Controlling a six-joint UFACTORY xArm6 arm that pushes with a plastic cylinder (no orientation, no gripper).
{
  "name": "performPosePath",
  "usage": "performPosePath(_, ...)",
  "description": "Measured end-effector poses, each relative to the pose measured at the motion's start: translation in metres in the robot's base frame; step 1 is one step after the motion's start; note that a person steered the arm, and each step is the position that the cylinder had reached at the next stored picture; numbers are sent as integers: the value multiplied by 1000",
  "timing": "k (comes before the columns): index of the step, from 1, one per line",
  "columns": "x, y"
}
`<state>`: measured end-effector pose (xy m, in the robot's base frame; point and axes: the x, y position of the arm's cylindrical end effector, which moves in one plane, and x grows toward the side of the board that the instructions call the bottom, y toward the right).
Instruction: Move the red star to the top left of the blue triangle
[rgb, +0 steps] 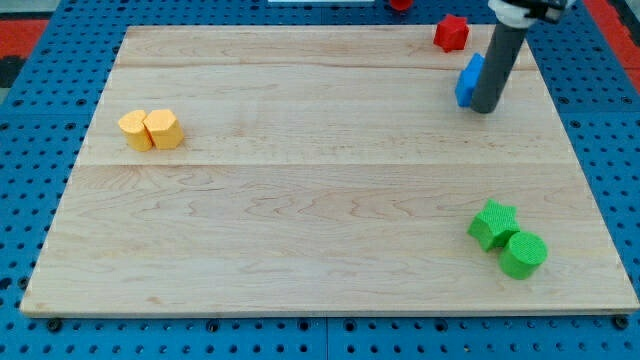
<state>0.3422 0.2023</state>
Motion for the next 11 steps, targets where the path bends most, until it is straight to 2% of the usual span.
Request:
performPosePath(1,-7,32)
performPosePath(2,-54,100)
performPosePath(3,-112,100)
performPosePath(4,-130,92)
performPosePath(7,-149,48)
performPosePath(11,-150,-8)
